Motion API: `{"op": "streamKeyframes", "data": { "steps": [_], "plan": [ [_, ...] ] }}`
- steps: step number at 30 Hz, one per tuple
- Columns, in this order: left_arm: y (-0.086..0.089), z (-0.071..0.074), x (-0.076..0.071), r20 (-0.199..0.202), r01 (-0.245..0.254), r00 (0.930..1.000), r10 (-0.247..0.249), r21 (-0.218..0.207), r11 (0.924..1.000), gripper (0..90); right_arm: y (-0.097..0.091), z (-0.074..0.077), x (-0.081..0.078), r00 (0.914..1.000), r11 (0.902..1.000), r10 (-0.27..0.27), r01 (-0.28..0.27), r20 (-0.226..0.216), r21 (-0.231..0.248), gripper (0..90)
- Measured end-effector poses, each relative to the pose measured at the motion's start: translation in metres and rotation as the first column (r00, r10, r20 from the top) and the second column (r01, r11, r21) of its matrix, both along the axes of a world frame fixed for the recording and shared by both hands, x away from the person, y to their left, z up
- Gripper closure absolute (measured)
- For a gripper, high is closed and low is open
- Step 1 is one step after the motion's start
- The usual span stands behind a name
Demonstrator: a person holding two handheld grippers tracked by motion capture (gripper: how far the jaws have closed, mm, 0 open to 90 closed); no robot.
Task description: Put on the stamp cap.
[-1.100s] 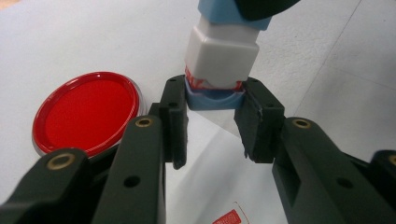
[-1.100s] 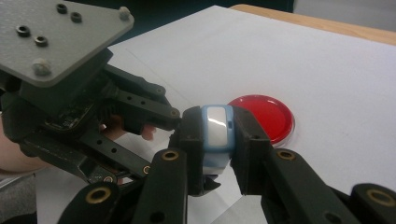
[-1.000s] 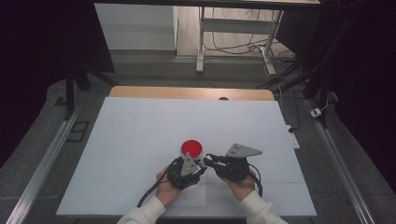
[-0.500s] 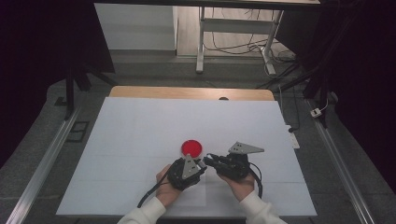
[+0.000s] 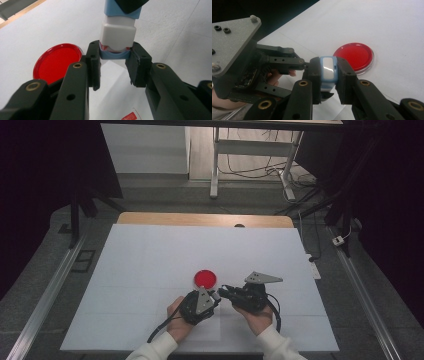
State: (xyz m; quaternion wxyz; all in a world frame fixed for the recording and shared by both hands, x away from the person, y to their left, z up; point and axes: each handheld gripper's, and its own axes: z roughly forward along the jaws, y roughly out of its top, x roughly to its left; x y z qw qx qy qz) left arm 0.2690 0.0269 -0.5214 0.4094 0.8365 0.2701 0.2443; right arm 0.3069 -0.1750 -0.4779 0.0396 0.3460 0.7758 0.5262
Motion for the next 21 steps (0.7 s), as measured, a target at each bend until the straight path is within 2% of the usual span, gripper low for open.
{"op": "streamKeyframes", "data": {
  "steps": [4,10,17,21],
  "plan": [
    [-0.0009,-0.0001,-0.0007,0.005,-0.002,1.0000,0.002,0.013,0.9999,65.6,0.0013,0.0000,-0.0002,1.0000,1.0000,0.002,-0.002,-0.005,-0.008,75.3],
    [-0.0013,-0.0004,-0.0014,0.006,0.006,1.0000,-0.006,0.013,0.9999,65.6,0.0007,-0.0025,0.0028,0.9990,0.9999,0.015,-0.015,-0.042,0.001,75.4],
    [-0.0004,0.0017,-0.0035,0.024,0.010,0.9997,-0.010,0.008,0.9999,65.8,-0.0020,-0.0058,0.0072,0.9946,0.9986,0.023,-0.018,-0.102,0.049,75.5],
    [-0.0003,0.0031,-0.0043,0.034,0.004,0.9994,-0.004,0.001,1.0000,65.8,-0.0027,-0.0051,0.0071,0.9943,0.9980,0.024,-0.018,-0.104,0.060,75.6]
  ]
}}
